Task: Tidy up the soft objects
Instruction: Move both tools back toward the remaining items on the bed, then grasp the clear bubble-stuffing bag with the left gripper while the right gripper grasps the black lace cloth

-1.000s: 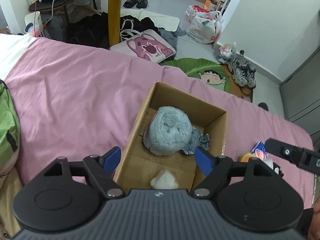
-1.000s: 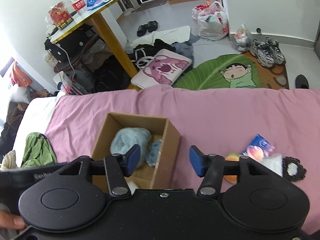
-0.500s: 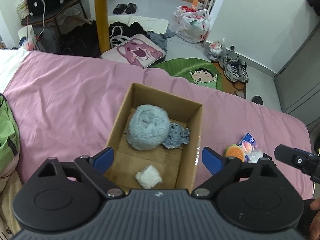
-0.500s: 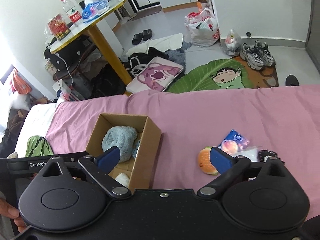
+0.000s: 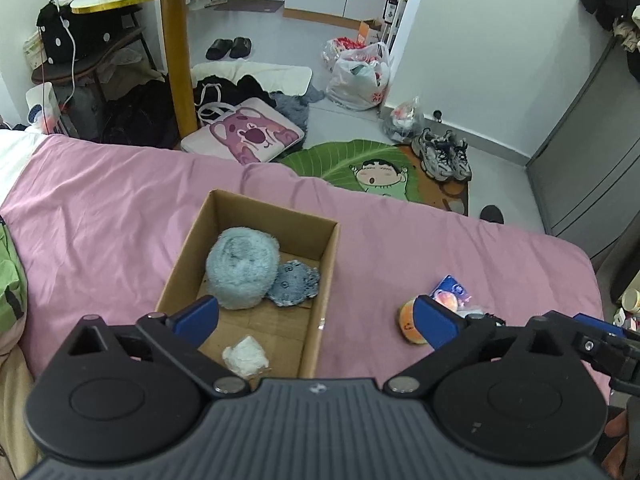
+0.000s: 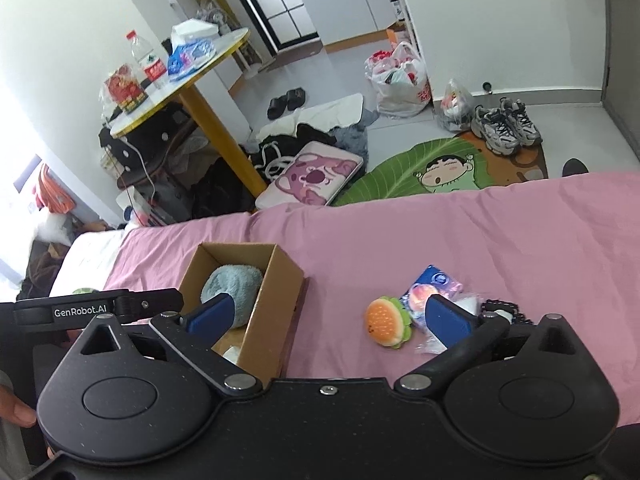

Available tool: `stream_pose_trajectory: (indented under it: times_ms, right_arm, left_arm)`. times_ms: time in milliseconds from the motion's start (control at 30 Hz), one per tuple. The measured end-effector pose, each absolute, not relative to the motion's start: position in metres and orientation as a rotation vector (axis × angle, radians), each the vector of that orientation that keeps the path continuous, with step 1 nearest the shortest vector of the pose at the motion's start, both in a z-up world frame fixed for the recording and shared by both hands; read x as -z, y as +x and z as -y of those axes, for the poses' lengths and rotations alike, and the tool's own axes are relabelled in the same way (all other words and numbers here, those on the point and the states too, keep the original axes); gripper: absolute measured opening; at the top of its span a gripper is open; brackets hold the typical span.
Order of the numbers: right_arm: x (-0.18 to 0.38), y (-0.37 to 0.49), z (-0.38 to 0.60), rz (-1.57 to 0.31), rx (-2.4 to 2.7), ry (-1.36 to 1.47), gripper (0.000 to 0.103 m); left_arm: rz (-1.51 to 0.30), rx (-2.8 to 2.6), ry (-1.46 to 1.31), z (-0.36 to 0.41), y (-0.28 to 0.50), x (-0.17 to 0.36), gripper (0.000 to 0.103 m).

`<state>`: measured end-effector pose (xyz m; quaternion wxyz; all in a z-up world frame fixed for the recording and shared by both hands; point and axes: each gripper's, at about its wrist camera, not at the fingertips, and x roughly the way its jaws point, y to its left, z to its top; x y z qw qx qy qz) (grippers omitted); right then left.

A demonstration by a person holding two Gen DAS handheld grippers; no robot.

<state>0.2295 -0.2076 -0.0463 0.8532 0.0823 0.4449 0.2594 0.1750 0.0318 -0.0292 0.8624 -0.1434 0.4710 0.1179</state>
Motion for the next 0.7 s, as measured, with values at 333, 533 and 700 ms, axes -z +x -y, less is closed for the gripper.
stream_pose_trajectory:
  times_ms: [333, 533, 700]
  right_arm:
    - [0.046, 0.223, 0.247, -0.898, -0.563, 0.209, 0.103]
    - [0.052, 0.220, 0.270, -0.898, -0.560, 0.227, 0.103]
    - [0.058, 0.218, 0.286, -0.929, -0.576, 0.225, 0.103]
  left_arm:
    - [-0.972, -0.236, -0.292, 0.008, 0.167, 0.025, 0.103]
    - [-0.969, -0.224, -0.270, 0.033, 0.166, 0.024, 0.102]
    - [-0.971, -0.212, -0.264, 0.053, 0.169, 0.023, 0.102]
